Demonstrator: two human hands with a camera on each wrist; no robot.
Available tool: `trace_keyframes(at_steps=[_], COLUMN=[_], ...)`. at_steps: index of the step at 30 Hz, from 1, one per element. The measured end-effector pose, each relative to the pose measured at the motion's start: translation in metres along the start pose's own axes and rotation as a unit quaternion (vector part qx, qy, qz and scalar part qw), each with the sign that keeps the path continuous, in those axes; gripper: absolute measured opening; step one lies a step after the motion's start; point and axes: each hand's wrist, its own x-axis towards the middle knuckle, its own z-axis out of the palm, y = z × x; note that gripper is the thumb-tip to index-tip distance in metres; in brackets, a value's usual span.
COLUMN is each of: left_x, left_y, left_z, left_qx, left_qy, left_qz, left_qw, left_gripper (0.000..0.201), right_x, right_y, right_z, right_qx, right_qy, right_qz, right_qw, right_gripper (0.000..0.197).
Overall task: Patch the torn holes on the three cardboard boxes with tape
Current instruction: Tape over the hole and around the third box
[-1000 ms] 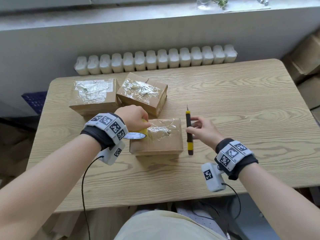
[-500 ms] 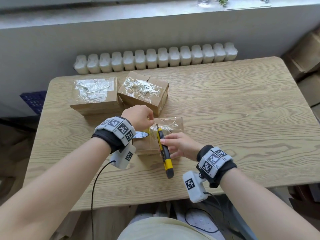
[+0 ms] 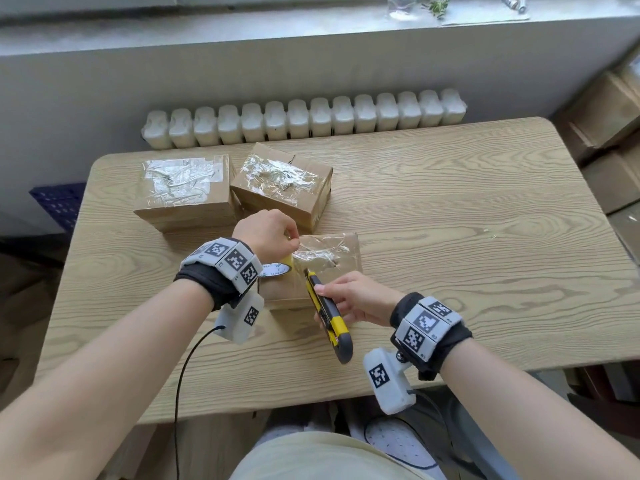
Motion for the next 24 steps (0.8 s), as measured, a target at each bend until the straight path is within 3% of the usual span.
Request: trace_keyframes(at_steps=[3, 6, 8, 10, 13, 18, 24], left_x=[0.001, 0.001, 0.001, 0.001, 0.002, 0.002, 0.001], left_y=[0.0, -0.001, -0.001, -0.001, 0.0, 0.001, 0.001], left_z=[0.0, 0.0, 0.0, 0.0, 0.002, 0.002, 0.002], left_qx=[-0.005, -0.008, -0.012, -0.009, 0.0, 0.003, 0.005], left_qy=[-0.001, -0.005, -0.004, 0.001, 0.004, 0.011, 0.017], left_qz=[-0.001, -0.001, -0.005, -0.007, -0.009, -0.011, -0.01], left_qw=[1.0, 1.0, 1.0, 1.0, 1.0, 1.0, 1.0], left_gripper=[0.015, 0.016, 0.016, 0.017, 0.017, 0.017, 0.018], right_x=[-0.011, -0.02, -0.023, -0.021, -0.008, 0.019, 0.043], right_y=[0.011, 0.015, 0.016, 0.017, 0.024, 0.047, 0.069], right_z=[-0.005, -0.022, -0.036, -0.051, -0.076, -0.099, -0.1], right_qx=[-0.074, -0.086, -0.07, -0.086, -0.199, -0.408, -0.482], right_qy=[-0.003, 0.04, 0.117, 0.242, 0.404, 0.386, 0.371], right_qz=[0.012, -0.053, -0.108, -0.144, -0.098, 0.044, 0.07], right_qw=[0.997, 0.994, 0.985, 0.956, 0.887, 0.826, 0.791], right_gripper=[0.03, 0.025, 0.027, 0.027, 0.032, 0.04, 0.038])
